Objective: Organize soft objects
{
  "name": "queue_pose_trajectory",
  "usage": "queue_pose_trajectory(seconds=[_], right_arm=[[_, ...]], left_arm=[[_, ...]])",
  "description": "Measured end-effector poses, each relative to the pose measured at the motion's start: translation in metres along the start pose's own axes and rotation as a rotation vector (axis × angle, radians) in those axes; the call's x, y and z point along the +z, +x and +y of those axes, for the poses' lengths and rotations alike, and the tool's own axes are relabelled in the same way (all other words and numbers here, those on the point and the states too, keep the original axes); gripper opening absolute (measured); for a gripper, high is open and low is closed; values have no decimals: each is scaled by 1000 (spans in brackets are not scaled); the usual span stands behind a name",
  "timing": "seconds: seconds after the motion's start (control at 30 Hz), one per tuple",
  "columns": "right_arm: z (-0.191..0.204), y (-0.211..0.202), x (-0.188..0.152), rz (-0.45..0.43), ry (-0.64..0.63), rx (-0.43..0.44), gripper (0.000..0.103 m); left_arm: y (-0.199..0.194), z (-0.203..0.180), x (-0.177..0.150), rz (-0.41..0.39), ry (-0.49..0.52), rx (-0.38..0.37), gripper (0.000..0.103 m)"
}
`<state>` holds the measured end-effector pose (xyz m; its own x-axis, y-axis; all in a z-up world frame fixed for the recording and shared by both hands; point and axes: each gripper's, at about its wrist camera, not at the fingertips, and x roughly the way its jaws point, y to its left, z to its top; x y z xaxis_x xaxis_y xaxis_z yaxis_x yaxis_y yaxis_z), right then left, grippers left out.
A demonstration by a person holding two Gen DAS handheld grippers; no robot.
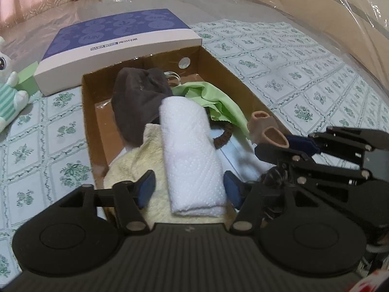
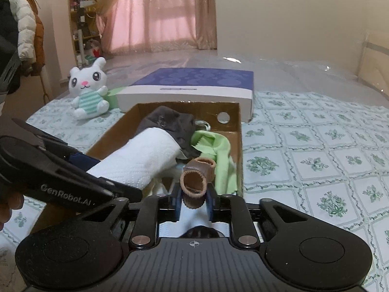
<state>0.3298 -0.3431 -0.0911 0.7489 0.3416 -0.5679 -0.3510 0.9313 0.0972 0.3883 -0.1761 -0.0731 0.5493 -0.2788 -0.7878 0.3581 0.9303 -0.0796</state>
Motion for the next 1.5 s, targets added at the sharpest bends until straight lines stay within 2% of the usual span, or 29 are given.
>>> queue_pose_trajectory(seconds=[0.03,0.13,0.5,0.6,0.93,1.5], right_arm=[[1,0,0,1,-7,2,32],[3,-2,0,-6,-13,-9,41],[5,-22,-2,6,31,-3,43],[4,-32,-2,1,63,5,44],[16,-66,-2,-13,117,4,54],[46,-127,-8,-55,187,-4,63]], left_arm=[[-2,0,-1,-4,5,4,61],[-9,2,-5,-9,3,8,61],[-25,-1,-10,-27,8,-3,62],[-34,-3,-13,-40,12,-8,65],[-68,-4,-23,-70,-6,-6,65],[-144,-7,-51,-139,-38,22,65]])
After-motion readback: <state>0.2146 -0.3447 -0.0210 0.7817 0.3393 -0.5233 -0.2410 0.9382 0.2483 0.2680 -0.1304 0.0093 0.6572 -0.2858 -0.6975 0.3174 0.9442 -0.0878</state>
